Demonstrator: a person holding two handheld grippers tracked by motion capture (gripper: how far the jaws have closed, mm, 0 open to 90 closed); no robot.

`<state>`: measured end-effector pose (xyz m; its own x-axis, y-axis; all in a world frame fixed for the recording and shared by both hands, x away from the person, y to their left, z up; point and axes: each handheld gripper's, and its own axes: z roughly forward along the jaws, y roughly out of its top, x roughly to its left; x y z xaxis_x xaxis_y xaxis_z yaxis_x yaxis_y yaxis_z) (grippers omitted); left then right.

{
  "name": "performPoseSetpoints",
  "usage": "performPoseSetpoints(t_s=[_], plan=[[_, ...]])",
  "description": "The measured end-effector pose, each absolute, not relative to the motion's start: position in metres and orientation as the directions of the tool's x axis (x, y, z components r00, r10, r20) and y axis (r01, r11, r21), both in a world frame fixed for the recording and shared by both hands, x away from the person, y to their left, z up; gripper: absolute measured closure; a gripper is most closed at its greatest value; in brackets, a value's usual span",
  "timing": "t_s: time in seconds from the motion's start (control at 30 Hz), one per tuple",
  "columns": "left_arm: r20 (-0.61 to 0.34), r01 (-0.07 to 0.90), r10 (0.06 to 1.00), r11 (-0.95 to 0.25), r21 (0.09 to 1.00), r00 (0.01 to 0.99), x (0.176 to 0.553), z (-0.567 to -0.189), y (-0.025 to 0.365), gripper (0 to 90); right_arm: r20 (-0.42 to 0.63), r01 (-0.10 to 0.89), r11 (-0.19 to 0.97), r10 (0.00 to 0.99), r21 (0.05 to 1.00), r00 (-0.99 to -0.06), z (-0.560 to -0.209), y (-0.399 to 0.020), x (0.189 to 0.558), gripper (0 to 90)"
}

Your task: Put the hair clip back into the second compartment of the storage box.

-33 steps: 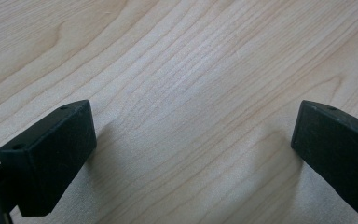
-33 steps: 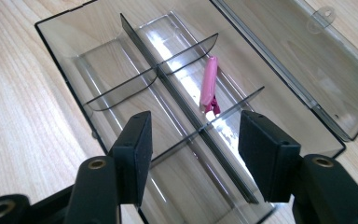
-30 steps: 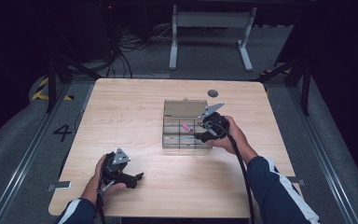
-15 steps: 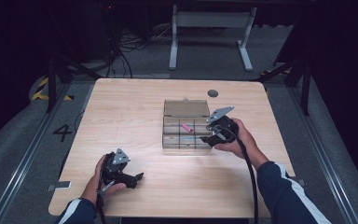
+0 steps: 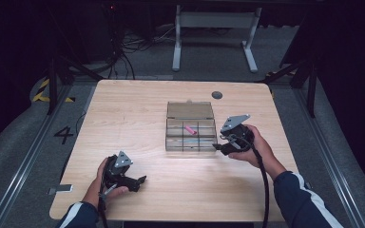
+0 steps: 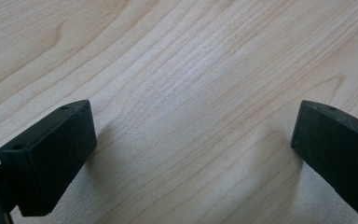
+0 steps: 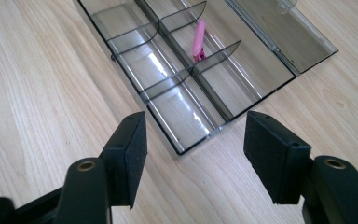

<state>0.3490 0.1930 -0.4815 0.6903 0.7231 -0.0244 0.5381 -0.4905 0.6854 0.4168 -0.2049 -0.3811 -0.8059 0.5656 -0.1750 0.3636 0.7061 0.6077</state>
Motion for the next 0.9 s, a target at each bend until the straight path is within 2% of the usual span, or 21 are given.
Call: performPoseSetpoints(t_s=[0.9], plan=[[-0.024,0.538,0.723,-0.491,0.685,0.69,0.349,-0.482,0.193,0.5,-0.19,0.363,0.696,0.581,0.619,-0.791,-0.396,-0.239,0.38,38.6]])
